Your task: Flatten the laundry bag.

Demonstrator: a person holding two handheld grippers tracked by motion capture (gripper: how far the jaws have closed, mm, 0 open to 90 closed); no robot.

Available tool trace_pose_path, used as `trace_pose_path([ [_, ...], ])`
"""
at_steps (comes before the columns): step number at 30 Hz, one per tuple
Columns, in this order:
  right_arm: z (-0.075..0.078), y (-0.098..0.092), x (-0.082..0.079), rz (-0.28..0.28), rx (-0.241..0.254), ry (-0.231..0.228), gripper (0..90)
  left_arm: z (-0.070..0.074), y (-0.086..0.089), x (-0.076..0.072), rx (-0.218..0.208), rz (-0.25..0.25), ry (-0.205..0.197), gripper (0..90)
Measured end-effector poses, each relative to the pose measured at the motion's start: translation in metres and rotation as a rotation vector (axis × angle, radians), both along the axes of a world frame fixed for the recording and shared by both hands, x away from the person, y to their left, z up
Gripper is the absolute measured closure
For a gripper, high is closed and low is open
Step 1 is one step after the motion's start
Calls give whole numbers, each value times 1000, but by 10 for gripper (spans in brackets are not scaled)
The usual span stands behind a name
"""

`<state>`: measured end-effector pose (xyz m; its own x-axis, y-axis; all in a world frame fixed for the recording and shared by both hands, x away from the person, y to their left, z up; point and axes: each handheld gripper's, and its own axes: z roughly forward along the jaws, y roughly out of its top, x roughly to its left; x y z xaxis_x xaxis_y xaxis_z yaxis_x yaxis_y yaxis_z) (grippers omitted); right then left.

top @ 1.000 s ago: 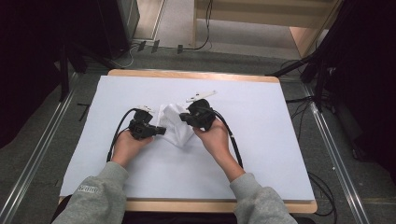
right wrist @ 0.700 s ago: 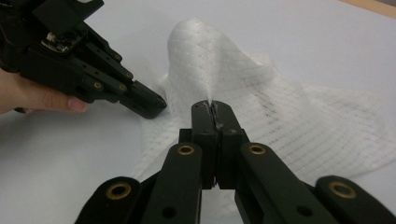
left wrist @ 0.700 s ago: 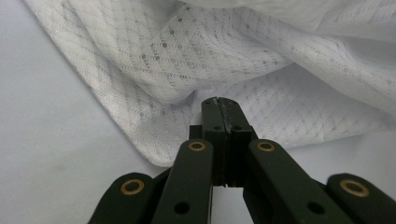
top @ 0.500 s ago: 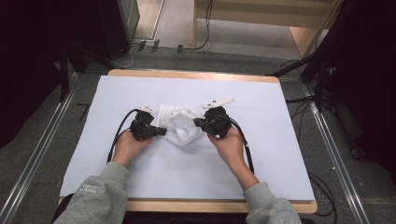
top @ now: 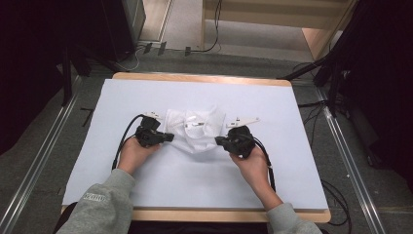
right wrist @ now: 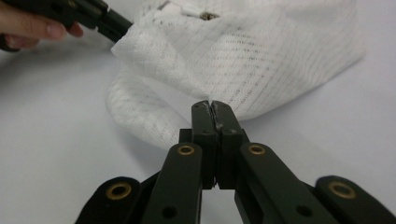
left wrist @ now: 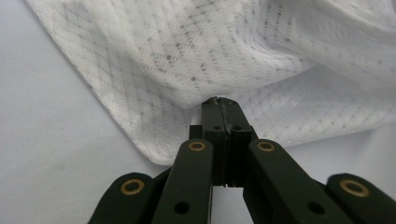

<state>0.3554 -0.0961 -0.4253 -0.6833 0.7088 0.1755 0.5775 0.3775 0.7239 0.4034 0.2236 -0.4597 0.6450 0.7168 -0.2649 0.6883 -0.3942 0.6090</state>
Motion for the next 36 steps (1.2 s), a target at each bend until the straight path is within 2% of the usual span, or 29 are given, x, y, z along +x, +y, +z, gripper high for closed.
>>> trace_pose_path([
  [5, -11, -8, -7, -10, 4, 36, 900, 0, 0, 0, -4, 1, 1, 900],
  [12, -22, -16, -17, -12, -30, 70, 895, 0, 1, 0, -6, -2, 1, 900],
  [18, -6, -30, -24, -30, -6, 22, 778, 0, 1, 0, -4, -2, 1, 900],
  [23, 8, -31, -26, -28, 20, -4, 779, 0, 1, 0, -6, -1, 4, 900],
  [27, 25, -23, -19, -12, 41, -19, 762, 0, 1, 0, -6, 0, 3, 900],
  [29, 35, -10, -13, 8, 45, -31, 749, 0, 1, 0, -7, 0, 3, 900],
  [30, 35, -10, -13, 8, 45, -31, 749, 0, 1, 0, -7, -1, 3, 900],
  [32, 39, 6, -5, 29, 30, -38, 714, -1, 1, 0, -7, -1, 4, 900],
  [33, 39, 6, -5, 29, 30, -38, 714, -1, 1, 0, -7, -1, 4, 900],
  [36, 39, 23, 5, 44, 17, -30, 660, -1, 2, 0, -9, -2, 4, 900],
])
